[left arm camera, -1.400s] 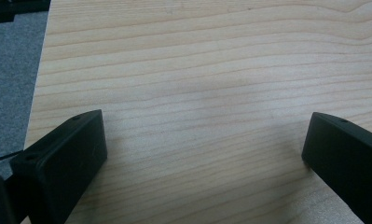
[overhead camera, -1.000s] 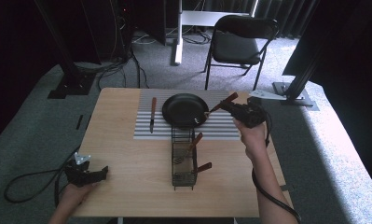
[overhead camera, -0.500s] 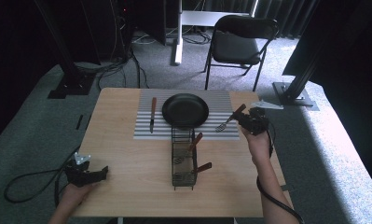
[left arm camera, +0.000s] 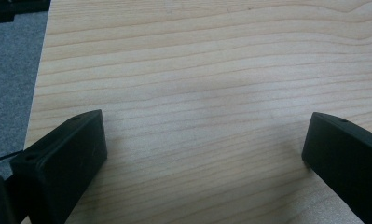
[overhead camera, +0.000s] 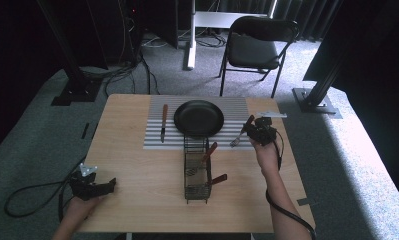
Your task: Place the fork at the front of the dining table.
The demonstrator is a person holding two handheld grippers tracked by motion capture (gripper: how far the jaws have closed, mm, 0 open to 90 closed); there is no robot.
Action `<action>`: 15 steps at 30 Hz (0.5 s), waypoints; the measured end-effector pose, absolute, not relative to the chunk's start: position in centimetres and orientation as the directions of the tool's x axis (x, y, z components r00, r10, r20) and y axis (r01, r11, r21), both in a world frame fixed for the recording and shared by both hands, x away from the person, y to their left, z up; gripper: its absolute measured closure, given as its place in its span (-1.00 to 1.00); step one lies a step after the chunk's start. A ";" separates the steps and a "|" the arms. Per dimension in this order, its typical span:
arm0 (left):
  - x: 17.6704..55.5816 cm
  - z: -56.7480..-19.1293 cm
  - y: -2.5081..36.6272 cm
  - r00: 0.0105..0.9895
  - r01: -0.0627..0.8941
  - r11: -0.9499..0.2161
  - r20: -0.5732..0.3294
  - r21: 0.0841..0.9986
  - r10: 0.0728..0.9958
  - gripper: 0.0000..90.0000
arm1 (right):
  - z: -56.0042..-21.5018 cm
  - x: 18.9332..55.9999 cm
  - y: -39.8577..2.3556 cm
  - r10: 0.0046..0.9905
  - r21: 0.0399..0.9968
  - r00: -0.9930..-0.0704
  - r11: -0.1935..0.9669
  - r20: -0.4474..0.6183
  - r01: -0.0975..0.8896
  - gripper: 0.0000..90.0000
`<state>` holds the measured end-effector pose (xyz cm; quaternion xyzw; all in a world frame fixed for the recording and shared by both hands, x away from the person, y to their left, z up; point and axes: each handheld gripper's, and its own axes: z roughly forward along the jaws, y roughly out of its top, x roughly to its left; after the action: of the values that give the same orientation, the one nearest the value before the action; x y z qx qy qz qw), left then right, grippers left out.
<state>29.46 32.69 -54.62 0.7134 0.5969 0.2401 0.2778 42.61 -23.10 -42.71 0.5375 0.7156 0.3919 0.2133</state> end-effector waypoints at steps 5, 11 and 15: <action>29.5 -54.6 32.7 0.172 0.718 -0.133 0.011 0.683 0.985 -1.00 | -43.2 43.1 -22.7 0.939 0.793 -0.322 0.100 0.125 0.601 0.78; 29.5 -54.6 32.7 0.172 0.718 -0.133 0.011 0.683 0.985 -1.00 | -43.7 43.7 -21.7 0.939 0.794 -0.329 0.121 0.104 0.596 0.78; 29.5 -54.6 32.7 0.172 0.718 -0.133 0.011 0.683 0.985 -1.00 | -44.0 44.3 -21.3 0.943 0.796 -0.318 0.117 0.099 0.593 0.78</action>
<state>29.46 32.70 -54.62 0.7134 0.5968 0.2401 0.2779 44.34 -21.31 -44.02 0.5391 0.7125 0.3887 0.2249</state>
